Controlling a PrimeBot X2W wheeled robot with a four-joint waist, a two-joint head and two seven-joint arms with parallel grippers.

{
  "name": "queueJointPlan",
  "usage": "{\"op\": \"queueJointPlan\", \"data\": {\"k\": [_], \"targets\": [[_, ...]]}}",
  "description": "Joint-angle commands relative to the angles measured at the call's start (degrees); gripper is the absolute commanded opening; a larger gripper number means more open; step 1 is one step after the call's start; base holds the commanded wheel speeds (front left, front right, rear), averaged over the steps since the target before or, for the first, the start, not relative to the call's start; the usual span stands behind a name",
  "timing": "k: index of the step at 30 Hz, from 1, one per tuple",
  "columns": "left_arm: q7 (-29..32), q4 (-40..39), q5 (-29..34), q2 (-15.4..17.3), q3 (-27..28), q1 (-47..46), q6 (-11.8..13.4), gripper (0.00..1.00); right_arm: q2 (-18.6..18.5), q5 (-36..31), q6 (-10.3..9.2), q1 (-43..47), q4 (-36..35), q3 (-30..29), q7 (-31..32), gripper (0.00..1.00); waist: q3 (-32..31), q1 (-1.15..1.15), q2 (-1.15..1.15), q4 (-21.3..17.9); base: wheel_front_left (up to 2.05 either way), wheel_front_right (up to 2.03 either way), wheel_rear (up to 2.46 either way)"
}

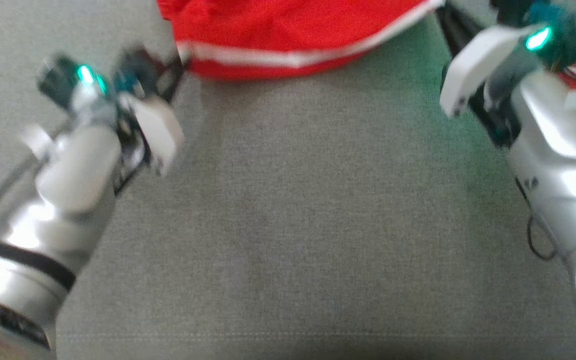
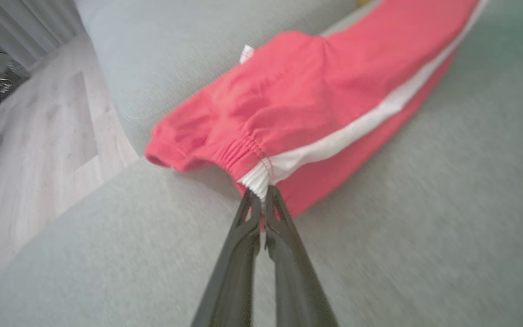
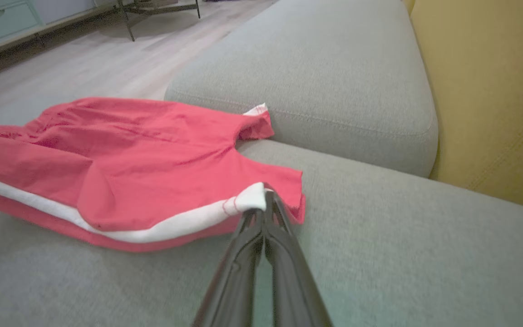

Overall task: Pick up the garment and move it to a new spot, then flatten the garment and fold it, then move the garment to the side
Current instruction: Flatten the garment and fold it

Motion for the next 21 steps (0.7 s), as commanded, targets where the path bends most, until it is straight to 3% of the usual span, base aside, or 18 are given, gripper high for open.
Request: {"op": "queueJointPlan", "data": {"k": [1, 13, 21], "targets": [[-0.7, -0.9, 0.4, 2.1, 1.3, -1.9, -0.1, 0.00, -0.6, 0.8, -0.05, 0.3, -1.6, 0.8, 0.1, 0.00, -1.2, 0.00, 0.00, 0.4, 0.00, 0.00, 0.00], [-2.7, 0.5, -0.4, 1.8, -4.0, 9.1, 0.0, 0.00, -9.7, 10.3, -0.05, 10.3, -3.6, 13.6, 0.6, 0.00, -10.4, 0.00, 0.00, 1.0, 0.00, 0.00, 0.00], [-2.9, -1.9, -0.9, 1.7, -5.8, 15.4, 1.0, 0.00, -16.5, 16.0, -0.05, 15.7, -8.8, 20.8, 2.2, 0.00, -14.8, 0.00, 0.00, 1.0, 0.00, 0.00, 0.00]]}}
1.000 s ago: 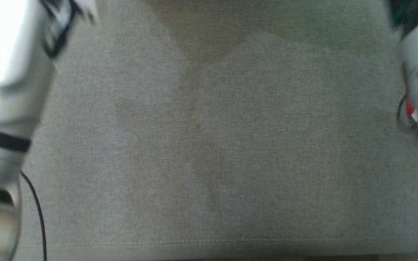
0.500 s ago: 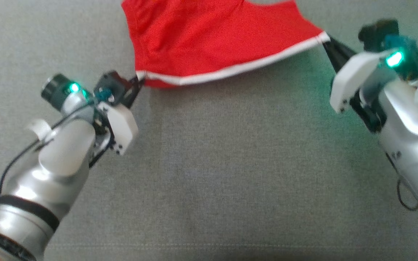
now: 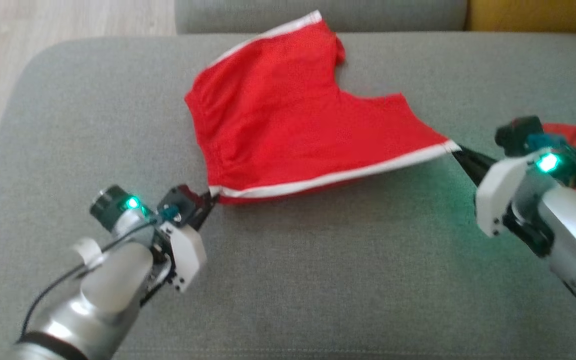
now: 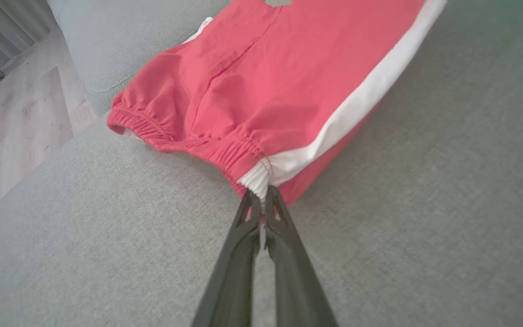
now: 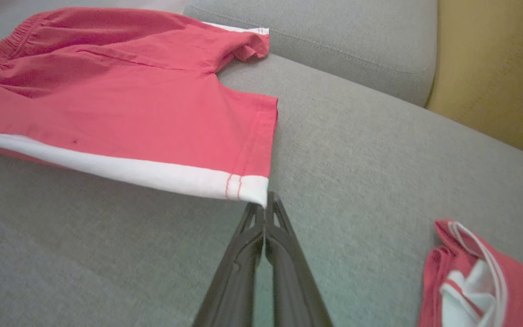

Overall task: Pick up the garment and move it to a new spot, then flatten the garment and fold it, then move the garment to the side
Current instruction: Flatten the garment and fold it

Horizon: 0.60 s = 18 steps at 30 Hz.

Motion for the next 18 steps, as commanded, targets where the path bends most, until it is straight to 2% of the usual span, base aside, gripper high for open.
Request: {"op": "queueJointPlan", "data": {"k": [1, 9, 14, 18], "targets": [[-0.6, -2.0, -1.1, 1.7, 1.9, -0.6, 0.5, 0.00, -3.0, 1.6, -0.05, 1.2, -1.9, 0.9, 0.3, 0.00, -1.7, 0.00, 0.00, 0.1, 0.00, 0.00, 0.00], [1.5, -8.8, -4.6, 2.0, 0.7, 7.4, 0.3, 0.00, -10.3, 8.0, -0.05, 6.8, -8.0, 6.0, 2.8, 0.00, -6.4, 0.00, 0.00, 0.6, 0.00, 0.00, 0.00], [4.6, -16.3, -7.3, 4.0, -1.0, 12.9, -0.1, 0.00, -15.6, 12.6, -0.05, 10.0, -13.7, 9.1, 6.1, 0.00, -8.7, 0.00, 0.00, 0.6, 0.00, 0.00, 0.00], [8.0, -23.9, -9.5, 6.9, -2.4, 16.8, -0.3, 0.00, -20.3, 15.6, -0.05, 11.9, -18.5, 11.6, 9.1, 0.00, -9.9, 0.00, 0.00, 0.5, 0.00, 0.00, 0.00]]}}
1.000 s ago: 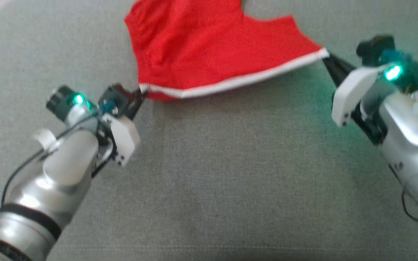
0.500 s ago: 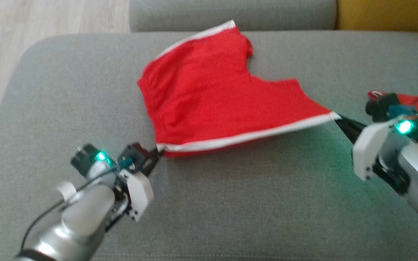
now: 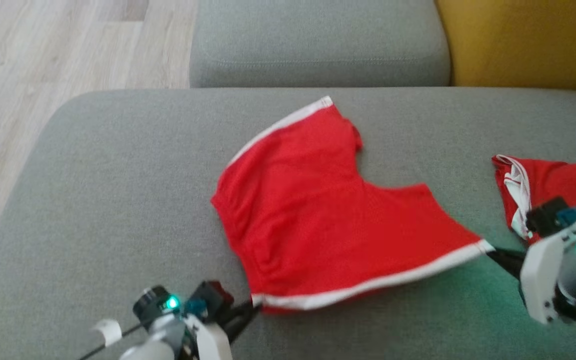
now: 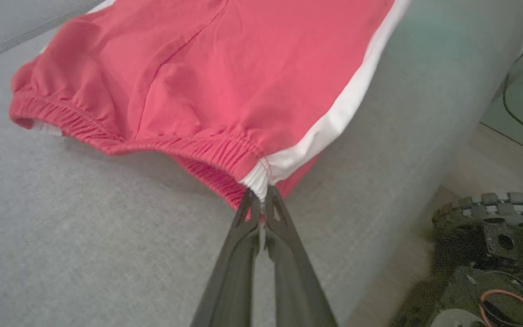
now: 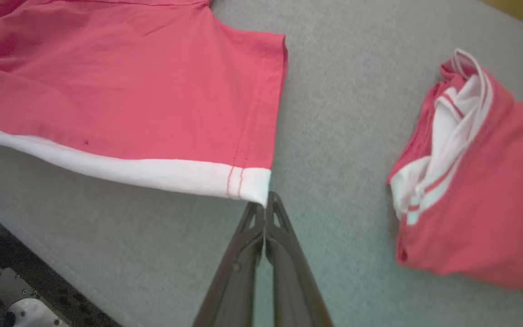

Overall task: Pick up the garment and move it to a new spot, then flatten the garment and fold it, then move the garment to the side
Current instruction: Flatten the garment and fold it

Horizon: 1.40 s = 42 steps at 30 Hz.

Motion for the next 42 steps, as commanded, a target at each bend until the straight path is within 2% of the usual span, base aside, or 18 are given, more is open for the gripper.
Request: {"op": "queueJointPlan", "data": {"k": [1, 5, 6, 10, 15, 18, 23, 28, 42], "targets": [[1.3, -4.4, -0.8, 3.0, 1.3, -1.0, -0.1, 0.00, -4.1, 1.9, -0.05, 0.9, -2.9, 0.2, 1.1, 0.00, -0.7, 0.00, 0.00, -0.2, 0.00, 0.00, 0.00], [4.9, -12.6, -3.0, 6.0, 0.4, 1.9, -0.1, 0.00, -9.1, 5.0, -0.05, 1.9, -8.3, 1.9, 4.4, 0.00, -1.2, 0.00, 0.00, -0.2, 0.00, 0.00, 0.00], [4.9, -12.6, -3.0, 6.0, 0.4, 1.9, -0.1, 0.00, -9.1, 5.0, -0.05, 1.9, -8.3, 1.9, 4.4, 0.00, -1.2, 0.00, 0.00, -0.2, 0.00, 0.00, 0.00], [7.5, -19.5, -4.7, 8.4, 1.1, 3.0, 0.9, 0.00, -13.0, 6.7, -0.05, 0.7, -12.3, 1.1, 5.3, 0.00, -0.8, 0.00, 0.00, 0.4, 0.00, 0.00, 0.00], [8.4, -24.1, -5.0, 9.4, 4.5, 0.0, 4.2, 0.00, -12.7, 7.2, -0.05, -4.1, -13.5, -2.8, 4.4, 0.00, 1.6, 0.00, 0.00, 2.8, 0.00, 0.00, 0.00], [8.2, -24.7, -5.0, 8.8, 6.2, -2.8, 4.8, 0.00, -12.1, 6.1, -0.05, -8.1, -13.1, -4.5, 5.1, 0.00, 4.6, 0.00, 0.00, 4.6, 0.00, 0.00, 0.00], [7.1, -22.1, -4.6, 5.9, 8.8, -8.2, 5.9, 0.00, -9.8, 4.9, -0.05, -15.5, -10.6, -7.1, 7.1, 0.00, 9.6, 0.00, 0.00, 8.2, 0.00, 0.00, 0.00], [5.7, -16.7, -4.5, 2.0, 9.8, -12.8, 6.0, 0.00, -7.2, 2.6, -0.05, -22.7, -7.3, -7.2, 9.4, 0.00, 13.8, 0.00, 0.00, 11.8, 0.00, 0.00, 0.00], [-0.5, -0.6, -3.3, -8.6, 9.6, -21.7, 5.1, 0.00, -1.5, -2.6, -0.05, -36.7, 3.9, -1.5, 10.3, 0.00, 22.1, 0.00, 0.00, 18.7, 0.00, 0.00, 0.00]]}}
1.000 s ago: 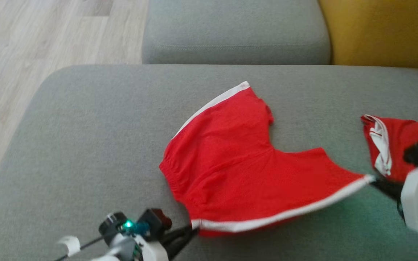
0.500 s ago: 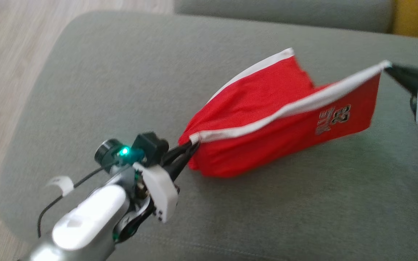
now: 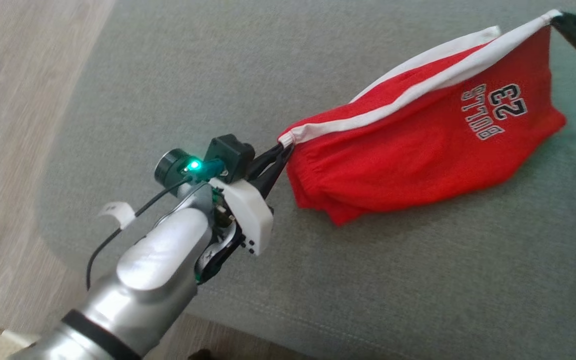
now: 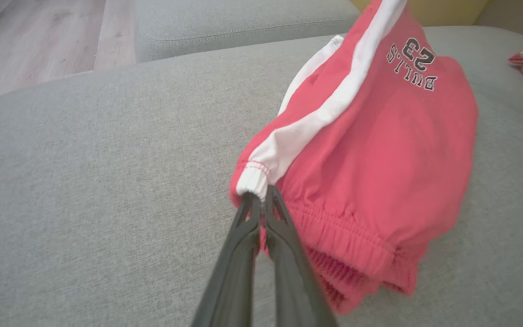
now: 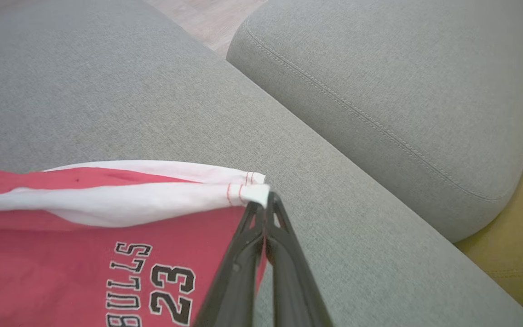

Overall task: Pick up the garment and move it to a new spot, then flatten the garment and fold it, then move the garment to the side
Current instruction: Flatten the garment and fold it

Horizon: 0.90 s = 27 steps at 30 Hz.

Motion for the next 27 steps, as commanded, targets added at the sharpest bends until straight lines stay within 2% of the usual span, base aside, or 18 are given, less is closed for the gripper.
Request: {"op": "queueJointPlan", "data": {"k": [1, 8, 9, 11, 12, 13, 22, 27], "targets": [[-1.3, 0.6, 0.1, -0.2, 2.1, -3.5, -0.6, 0.00, -0.1, -0.6, -0.05, -1.7, 0.8, 0.4, -0.5, 0.00, 2.2, 0.00, 0.00, 2.1, 0.00, 0.00, 0.00], [-3.7, 5.4, 0.1, -3.6, 1.5, -5.8, -1.7, 0.00, 0.9, -1.3, -0.05, -4.4, 4.3, 3.4, -2.8, 0.00, 4.3, 0.00, 0.00, 3.4, 0.00, 0.00, 0.00], [-4.0, 6.1, 0.1, -4.0, 1.4, -6.1, -1.8, 0.18, 1.1, -1.7, -0.05, -4.8, 4.8, 3.8, -3.6, 0.20, 4.6, 0.00, 0.00, 3.5, 0.00, 0.00, 0.00], [-4.6, 7.4, 0.1, -4.6, 1.4, -6.7, -2.0, 0.49, 1.6, -2.3, -0.05, -5.7, 6.5, 4.0, -6.0, 1.00, 5.1, 0.00, 0.00, 3.6, 0.00, 0.00, 0.00], [-4.9, 8.0, 0.0, -4.9, 1.4, -7.0, -1.9, 0.95, 2.1, -2.2, -0.05, -6.0, 7.6, 3.7, -7.3, 1.00, 5.3, 0.00, 0.00, 3.5, 0.00, 0.00, 0.00], [-5.2, 8.6, 0.1, -5.1, 1.5, -7.3, -1.9, 1.00, 2.7, -1.8, -0.05, -6.2, 8.6, 3.3, -8.5, 1.00, 5.4, 0.00, 0.00, 3.5, 0.00, 0.00, 0.00], [-7.5, 13.5, -0.7, -4.6, 3.3, -7.5, -0.4, 1.00, 6.6, -0.9, -0.05, -5.0, 16.4, 2.8, -16.7, 1.00, 3.7, 0.00, 0.00, 0.5, 0.00, 0.00, 0.00], [-8.9, 13.4, -2.5, -3.1, 7.5, -6.1, 2.2, 1.00, 9.5, 0.7, -0.05, -1.8, 20.7, -0.3, -25.4, 1.00, 0.5, 0.00, 0.00, -2.7, 0.00, 0.00, 0.00]]}}
